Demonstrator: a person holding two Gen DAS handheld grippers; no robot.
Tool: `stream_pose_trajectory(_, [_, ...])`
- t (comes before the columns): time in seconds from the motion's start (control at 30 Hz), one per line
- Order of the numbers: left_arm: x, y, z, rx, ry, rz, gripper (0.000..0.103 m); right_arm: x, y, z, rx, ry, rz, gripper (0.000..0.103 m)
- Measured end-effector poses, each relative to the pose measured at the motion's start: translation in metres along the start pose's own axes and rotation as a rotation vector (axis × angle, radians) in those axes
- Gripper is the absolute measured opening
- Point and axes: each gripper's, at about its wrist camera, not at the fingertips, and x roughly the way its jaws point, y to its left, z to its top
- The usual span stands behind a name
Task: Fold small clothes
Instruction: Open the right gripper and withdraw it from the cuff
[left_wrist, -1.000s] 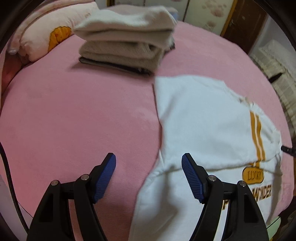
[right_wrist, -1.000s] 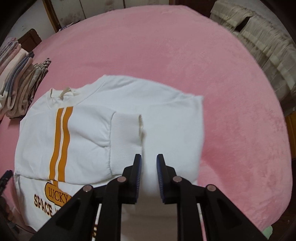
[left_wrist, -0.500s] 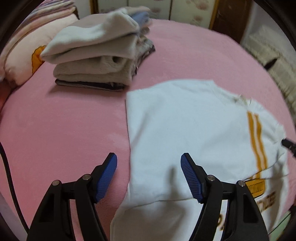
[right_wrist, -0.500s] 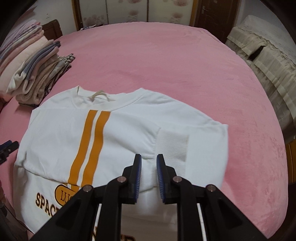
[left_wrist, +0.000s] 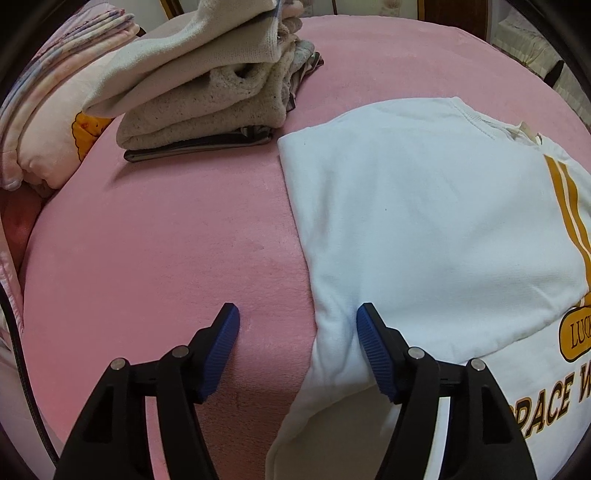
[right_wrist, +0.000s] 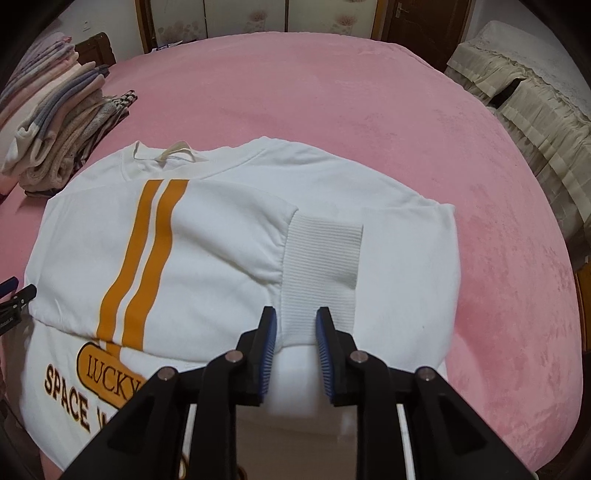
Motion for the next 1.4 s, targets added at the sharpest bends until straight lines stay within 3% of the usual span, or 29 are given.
stream_pose_trajectory(0.17, [-0.022, 0.003, -0.004, -0.035, -0.014, -0.017, 0.069, -0.029, -0.005, -0.011, 0.019, -0.034, 0.015, 0.023])
stream_pose_trajectory(0.27, [-0.043, 0.005, -0.007, -0.043, -0.049, -0.021, 0.082, -0.046, -0.009, -0.022, 0.035, -0.046, 0.021, 0.023])
stream_pose_trajectory(0.63, [-0.149, -0.014, -0.032, -0.041, -0.197, -0.090, 0.093, -0.124, -0.022, -0.063, 0.099, -0.143, 0.032, 0.023])
stream_pose_trajectory(0.9, [-0.204, -0.031, -0.052, -0.047, -0.248, -0.170, 0.096, -0.179, -0.028, -0.087, 0.128, -0.243, 0.058, 0.027])
stream_pose_trajectory(1.03, [-0.218, -0.036, -0.065, -0.042, -0.264, -0.179, 0.096, -0.198, -0.028, -0.102, 0.119, -0.299, 0.041, 0.036])
stream_pose_trajectory(1.3, [-0.215, -0.035, -0.108, -0.014, -0.252, -0.145, 0.096, -0.199, -0.022, -0.147, 0.053, -0.352, 0.022, 0.036])
stream_pose_trajectory(1.4, [-0.202, -0.027, -0.127, -0.018, -0.253, -0.174, 0.096, -0.187, -0.025, -0.167, 0.029, -0.335, 0.033, 0.036])
